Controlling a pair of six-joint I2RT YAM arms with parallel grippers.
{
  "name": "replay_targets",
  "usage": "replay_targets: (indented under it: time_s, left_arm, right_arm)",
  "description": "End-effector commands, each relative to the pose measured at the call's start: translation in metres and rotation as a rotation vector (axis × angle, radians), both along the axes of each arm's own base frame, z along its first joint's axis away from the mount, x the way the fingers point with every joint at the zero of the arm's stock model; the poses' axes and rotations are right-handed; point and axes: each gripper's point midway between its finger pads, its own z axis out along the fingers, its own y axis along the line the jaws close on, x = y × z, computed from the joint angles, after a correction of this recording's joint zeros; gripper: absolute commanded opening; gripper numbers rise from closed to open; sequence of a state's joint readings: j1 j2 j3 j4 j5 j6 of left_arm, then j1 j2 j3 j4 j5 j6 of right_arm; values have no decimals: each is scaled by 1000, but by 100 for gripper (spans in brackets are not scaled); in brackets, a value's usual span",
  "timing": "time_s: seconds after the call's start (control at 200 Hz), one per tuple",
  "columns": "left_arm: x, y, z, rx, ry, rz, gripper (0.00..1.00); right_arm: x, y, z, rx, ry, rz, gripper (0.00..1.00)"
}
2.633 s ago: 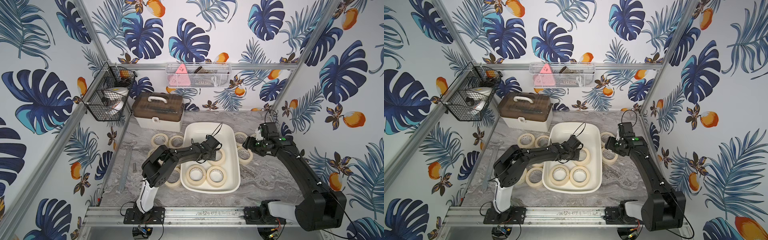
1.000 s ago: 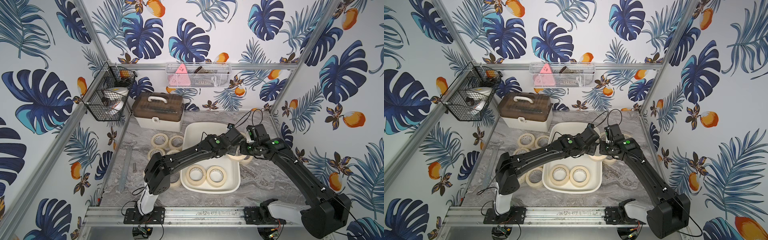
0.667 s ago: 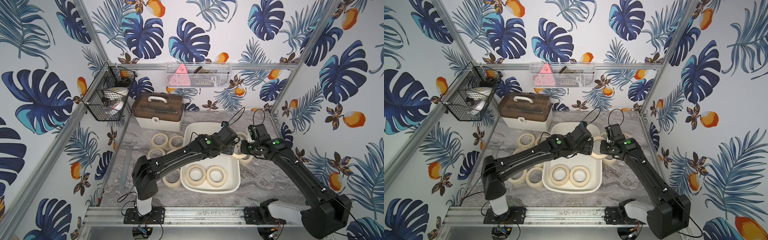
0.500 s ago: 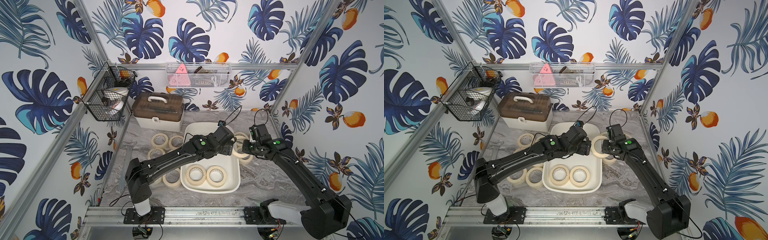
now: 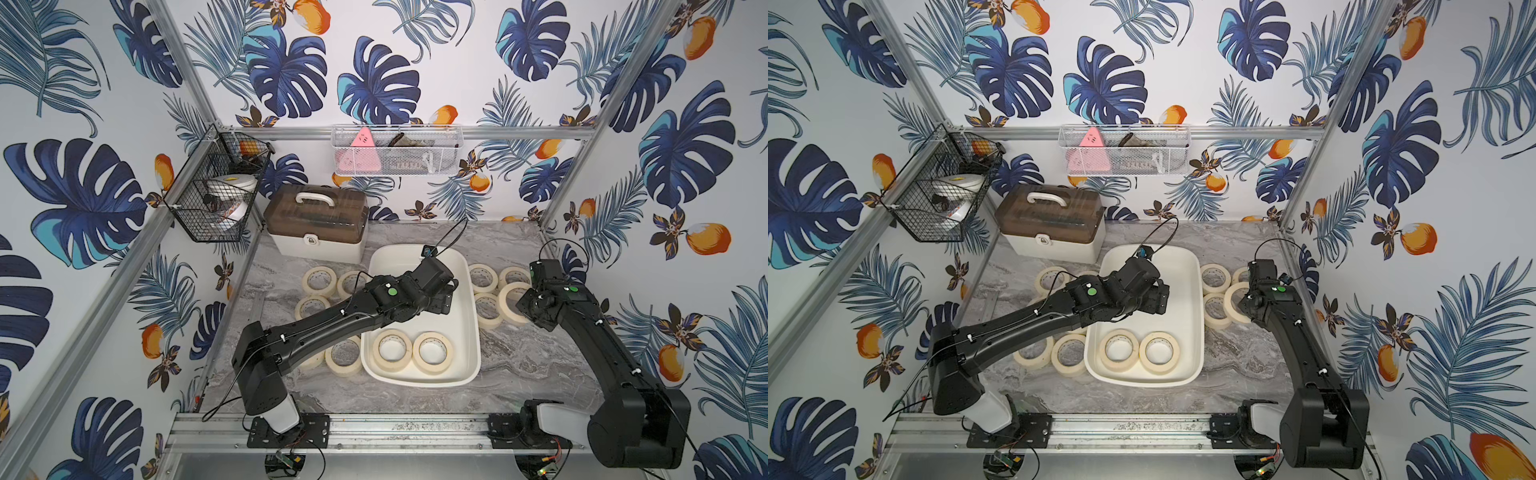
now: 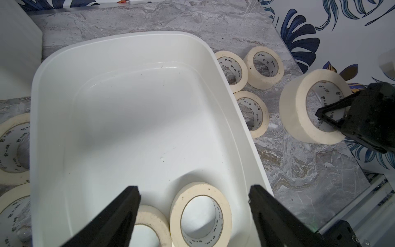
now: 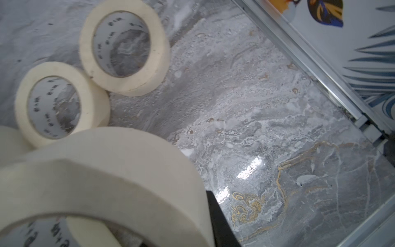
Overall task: Take out the art tape in the storage box
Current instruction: Place the art tape at the center of the board.
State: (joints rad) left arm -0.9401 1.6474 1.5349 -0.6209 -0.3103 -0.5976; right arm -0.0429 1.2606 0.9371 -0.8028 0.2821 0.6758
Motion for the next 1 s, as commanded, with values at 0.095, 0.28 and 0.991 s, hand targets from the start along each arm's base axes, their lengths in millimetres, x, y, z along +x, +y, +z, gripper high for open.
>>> replay_targets:
  time_s: [0.095, 0.28, 0.991]
  left_arm:
    - [0, 13, -8, 2, 11, 21, 88]
    - [-2, 24, -21, 11, 35, 40, 88]
    - [-3, 42, -33, 63, 44, 76, 89]
  right_arm:
    - [-2, -20, -29, 57, -33, -189, 0]
    - [-7, -45, -43, -6, -56, -328, 0]
    - [39, -36, -100, 121, 19, -245, 0]
